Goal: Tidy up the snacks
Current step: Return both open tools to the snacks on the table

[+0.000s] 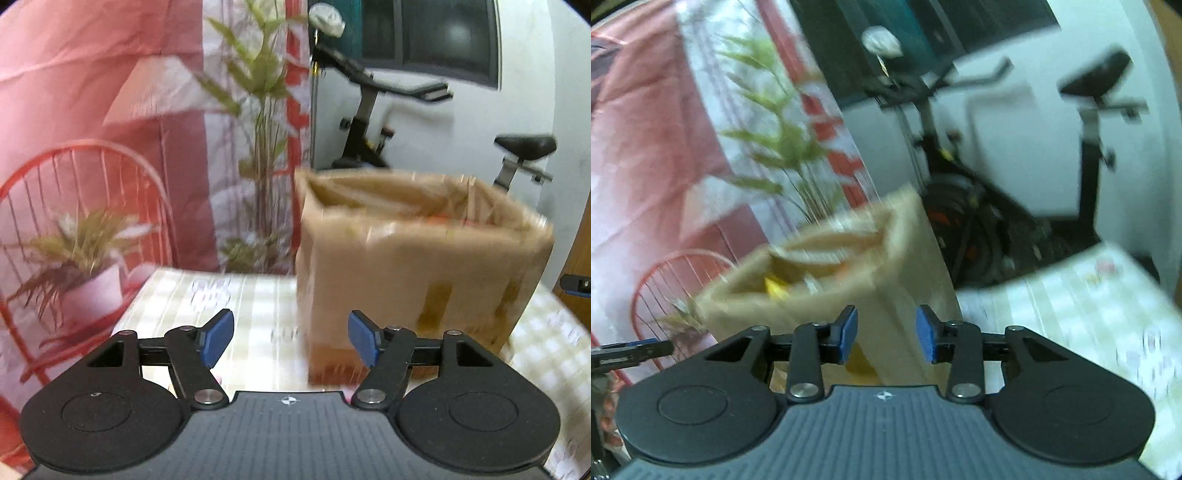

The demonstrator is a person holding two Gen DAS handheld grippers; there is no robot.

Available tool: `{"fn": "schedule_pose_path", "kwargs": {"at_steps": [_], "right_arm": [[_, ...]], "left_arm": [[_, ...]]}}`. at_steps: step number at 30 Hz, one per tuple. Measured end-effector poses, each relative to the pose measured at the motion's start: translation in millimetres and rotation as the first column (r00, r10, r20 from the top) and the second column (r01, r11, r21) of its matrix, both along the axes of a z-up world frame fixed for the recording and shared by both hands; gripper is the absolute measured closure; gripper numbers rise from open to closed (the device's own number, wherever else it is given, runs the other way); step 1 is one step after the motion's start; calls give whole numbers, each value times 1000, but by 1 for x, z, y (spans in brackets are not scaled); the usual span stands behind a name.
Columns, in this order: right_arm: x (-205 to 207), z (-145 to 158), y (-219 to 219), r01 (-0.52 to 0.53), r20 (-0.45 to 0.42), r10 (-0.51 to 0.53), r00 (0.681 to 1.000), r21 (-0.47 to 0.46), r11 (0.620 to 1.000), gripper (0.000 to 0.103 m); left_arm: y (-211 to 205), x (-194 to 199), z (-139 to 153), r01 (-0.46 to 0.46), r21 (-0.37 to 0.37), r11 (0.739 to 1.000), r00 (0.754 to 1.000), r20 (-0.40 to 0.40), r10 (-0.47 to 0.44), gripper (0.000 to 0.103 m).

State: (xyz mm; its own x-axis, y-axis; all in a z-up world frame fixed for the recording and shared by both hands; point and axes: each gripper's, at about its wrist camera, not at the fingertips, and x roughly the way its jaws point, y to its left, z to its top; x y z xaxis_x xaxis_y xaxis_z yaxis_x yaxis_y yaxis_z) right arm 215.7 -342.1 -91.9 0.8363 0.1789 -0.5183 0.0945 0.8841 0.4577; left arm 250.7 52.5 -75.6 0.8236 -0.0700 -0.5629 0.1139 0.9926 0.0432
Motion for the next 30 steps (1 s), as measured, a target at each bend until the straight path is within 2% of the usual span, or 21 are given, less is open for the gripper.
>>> {"fn": "schedule_pose_path", "kwargs": {"at_steps": [3,7,9,11,14,19,22,25,27,30], "right_arm": [[8,-38,9,-37,-112,32,993,-49,998,63],[22,-85,28,-128,-247,85,965,-162,979,63],[27,-100,35,-142,-278,83,957,-198,970,63],[30,-109,37,-135,-290,78,954,-184,973,59],[33,-115,37,-109,-299,50,953,-187,976,52],[30,-121,34,-125,-329,82,941,-114,986,51],[19,-117,44,-173,-348,143,927,-57,983,51],[12,-113,59,-279,-365,263,893,8,960,51],[11,-107,70,-349,-359,309,881,-54,935,52],[15,-100,77,-395,-322,323,890,-189,899,52]], "left_arm": [[3,-1,-20,1,2,1000,999,-37,-1,32],[5,1,-38,-21,-13,1000,997,-73,20,32],[7,2,-45,-30,-26,999,995,-93,28,32],[7,2,-51,-30,-21,999,994,-106,27,32],[7,2,-58,-26,-18,1000,993,-118,24,32],[14,3,-66,-43,-20,999,990,-136,40,32],[15,3,-71,-51,-31,998,987,-153,45,32],[13,1,-77,-54,-50,997,984,-174,44,33],[8,-2,-80,-50,-73,996,982,-184,36,34],[-3,-9,-86,-20,-104,994,982,-188,0,34]]}}
